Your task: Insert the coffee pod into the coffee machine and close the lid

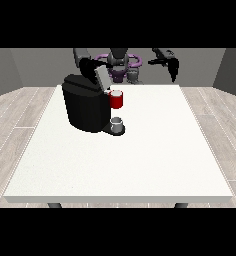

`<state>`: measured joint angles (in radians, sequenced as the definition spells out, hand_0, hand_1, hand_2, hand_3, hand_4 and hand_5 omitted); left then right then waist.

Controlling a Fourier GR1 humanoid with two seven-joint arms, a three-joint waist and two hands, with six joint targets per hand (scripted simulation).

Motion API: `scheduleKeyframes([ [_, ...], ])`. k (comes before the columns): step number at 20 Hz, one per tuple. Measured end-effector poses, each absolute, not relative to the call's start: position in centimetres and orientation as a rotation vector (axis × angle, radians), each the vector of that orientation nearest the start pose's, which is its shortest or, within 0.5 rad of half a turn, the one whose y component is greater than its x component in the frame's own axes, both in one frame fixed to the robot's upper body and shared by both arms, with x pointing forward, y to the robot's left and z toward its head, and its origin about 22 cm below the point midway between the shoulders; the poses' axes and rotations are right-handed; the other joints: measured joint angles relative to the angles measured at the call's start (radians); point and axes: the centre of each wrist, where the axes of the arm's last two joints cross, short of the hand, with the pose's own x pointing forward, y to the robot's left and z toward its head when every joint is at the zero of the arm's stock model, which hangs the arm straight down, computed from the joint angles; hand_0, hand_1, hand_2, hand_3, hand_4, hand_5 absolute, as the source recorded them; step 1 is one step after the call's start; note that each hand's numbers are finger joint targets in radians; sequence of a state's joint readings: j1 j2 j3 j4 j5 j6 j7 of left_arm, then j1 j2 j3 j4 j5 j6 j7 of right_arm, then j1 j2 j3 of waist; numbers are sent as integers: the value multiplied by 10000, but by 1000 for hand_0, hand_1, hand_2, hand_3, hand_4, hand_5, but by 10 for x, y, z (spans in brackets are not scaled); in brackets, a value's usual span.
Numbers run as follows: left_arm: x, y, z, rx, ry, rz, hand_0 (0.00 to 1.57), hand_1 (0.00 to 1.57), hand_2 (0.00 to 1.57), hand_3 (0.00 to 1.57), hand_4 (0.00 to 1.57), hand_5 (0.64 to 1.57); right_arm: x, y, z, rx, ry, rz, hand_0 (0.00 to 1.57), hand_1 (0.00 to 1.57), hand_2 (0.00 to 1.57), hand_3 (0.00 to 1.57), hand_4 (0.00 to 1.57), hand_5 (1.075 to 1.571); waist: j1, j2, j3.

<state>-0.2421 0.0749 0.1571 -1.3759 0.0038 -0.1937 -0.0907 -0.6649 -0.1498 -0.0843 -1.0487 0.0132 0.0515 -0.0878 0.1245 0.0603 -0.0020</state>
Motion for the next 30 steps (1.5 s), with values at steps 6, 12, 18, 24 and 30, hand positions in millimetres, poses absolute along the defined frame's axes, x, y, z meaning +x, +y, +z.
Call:
scheduleKeyframes([
  [6,304,263,24,-597,-16848,-1334,0,0,0,0,0,1571,396,-201,80,216,-17386,3142,0,0,0,0,154,1571,10,71,12],
  [12,305,277,17,-385,-16796,-1130,0,0,0,0,169,1571,399,-170,92,136,-17572,3962,0,0,0,0,173,1571,-22,117,15],
  [18,310,274,22,-459,-16872,-1219,0,0,0,0,167,1571,408,-159,109,-210,-17868,4520,0,0,0,0,142,1571,146,203,18],
  [24,310,272,23,-591,-17113,-1351,0,0,0,0,196,1571,411,-151,115,59,-18067,4684,0,0,0,0,67,1571,142,181,19],
  [30,297,278,1,-390,-16801,-999,0,0,0,0,205,1571,388,-129,89,1626,-18048,4774,0,0,0,0,269,1571,-335,-655,18],
])
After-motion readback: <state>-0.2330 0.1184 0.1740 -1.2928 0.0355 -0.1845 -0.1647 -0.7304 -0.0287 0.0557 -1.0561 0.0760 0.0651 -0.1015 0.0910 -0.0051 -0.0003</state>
